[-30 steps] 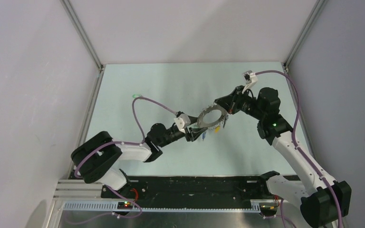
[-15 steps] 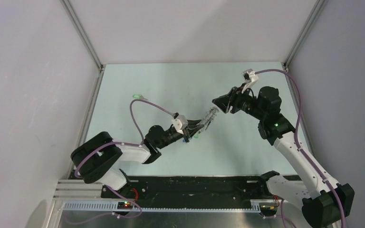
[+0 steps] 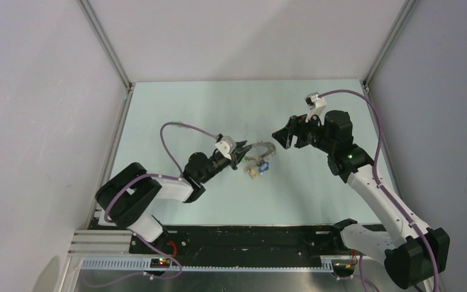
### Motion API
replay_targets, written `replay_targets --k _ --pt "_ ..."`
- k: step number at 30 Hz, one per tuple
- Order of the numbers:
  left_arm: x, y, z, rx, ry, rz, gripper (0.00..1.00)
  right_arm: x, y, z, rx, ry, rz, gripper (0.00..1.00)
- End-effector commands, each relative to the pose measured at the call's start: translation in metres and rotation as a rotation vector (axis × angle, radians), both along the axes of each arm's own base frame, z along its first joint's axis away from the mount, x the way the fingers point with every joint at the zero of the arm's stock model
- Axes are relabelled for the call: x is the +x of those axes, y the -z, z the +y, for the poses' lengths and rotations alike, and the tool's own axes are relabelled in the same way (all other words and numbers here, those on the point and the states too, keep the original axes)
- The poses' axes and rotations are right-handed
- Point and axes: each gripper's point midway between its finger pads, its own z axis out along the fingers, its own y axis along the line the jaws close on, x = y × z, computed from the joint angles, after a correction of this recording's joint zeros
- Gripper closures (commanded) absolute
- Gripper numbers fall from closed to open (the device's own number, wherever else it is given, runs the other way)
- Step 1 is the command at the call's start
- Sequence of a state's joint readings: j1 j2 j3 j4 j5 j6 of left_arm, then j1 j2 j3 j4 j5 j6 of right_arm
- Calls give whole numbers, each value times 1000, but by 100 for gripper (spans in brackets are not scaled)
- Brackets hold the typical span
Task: Remove the keys from the keyring
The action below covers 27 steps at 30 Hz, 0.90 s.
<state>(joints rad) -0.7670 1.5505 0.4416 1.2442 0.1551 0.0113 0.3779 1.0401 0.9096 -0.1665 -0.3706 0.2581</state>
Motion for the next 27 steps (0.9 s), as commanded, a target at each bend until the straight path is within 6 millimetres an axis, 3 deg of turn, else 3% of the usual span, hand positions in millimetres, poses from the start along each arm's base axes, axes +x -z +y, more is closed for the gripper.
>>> replay_targets --k 1,5,7,12,19,27 --pt "25 -52 8 -90 -58 -140 100 12 -20 1 13 9 -79 24" --pt "15 -57 9 -101 -2 -144 100 16 -11 1 -24 3 -81 27" --pt "1 -57 8 -99 57 -149 100 14 -4 3 -61 -37 -91 30" --pt "-31 -66 0 -130 214 -135 100 15 11 1 -167 -110 -168 24" --pt "-63 -58 -8 -21 388 -285 100 9 8 -8 -228 -123 -304 31" --pt "-63 -62 -5 13 497 -346 100 -15 21 14 -195 -318 -296 40"
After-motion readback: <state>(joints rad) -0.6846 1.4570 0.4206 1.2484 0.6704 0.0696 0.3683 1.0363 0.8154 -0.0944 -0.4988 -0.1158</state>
